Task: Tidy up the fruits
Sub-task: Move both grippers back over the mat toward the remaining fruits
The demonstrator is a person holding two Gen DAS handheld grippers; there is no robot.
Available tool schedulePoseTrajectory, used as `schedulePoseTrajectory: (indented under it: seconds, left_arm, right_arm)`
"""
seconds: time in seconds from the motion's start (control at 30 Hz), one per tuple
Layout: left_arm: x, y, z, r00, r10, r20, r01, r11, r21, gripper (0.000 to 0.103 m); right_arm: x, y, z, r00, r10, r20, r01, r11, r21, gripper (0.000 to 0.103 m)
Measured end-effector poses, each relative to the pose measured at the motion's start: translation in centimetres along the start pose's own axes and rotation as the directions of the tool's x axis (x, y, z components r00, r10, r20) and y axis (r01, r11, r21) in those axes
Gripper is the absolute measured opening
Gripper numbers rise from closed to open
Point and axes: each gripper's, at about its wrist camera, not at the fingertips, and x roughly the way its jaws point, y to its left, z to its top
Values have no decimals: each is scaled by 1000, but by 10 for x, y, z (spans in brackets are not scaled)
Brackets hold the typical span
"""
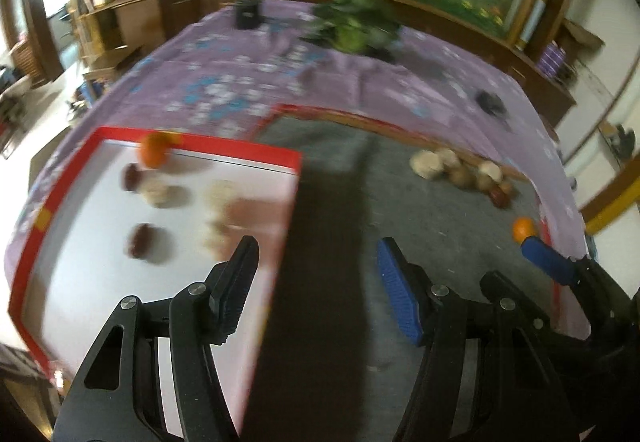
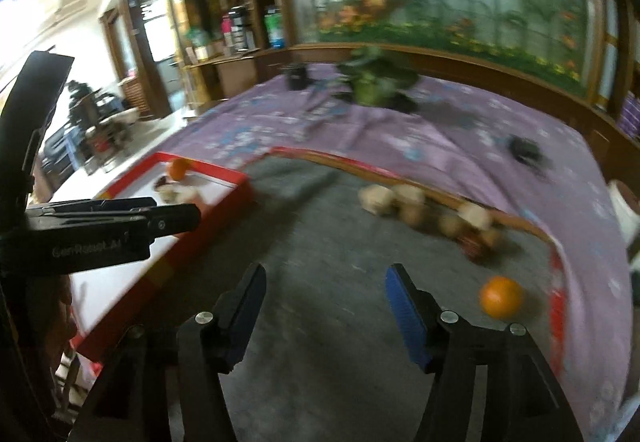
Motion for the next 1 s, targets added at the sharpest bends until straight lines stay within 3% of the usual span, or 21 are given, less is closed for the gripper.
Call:
schedulePoseTrajectory:
  seconds: [0.2,0.4,0.57,0.73,1.0]
  left_arm:
    - [15,-41,-4,998,-50,-37,52,997,57,62]
    - [31,-62,0,994,-79,-77,84,994,74,62]
    - [51,-70,17,989,-93,-117,101,992,70,62]
    - [77,-81,42,990,-40,-134,58,989,135,62]
    - [114,-90,63,985,-28,-172,59,982,181,62]
  right_arm:
    - [-26,-44,-22,995,-101,-8,101,994,46,62]
    - [-36,-74,-37,988,-151,-21,152,985,78,63]
    - [-37,-90,-45,989,-147,-23,149,982,113,63]
    - [-36,-99,-44,991,-131,-27,134,983,126,63]
    - [-35,-112,-37,992,-123,-13,124,984,132,63]
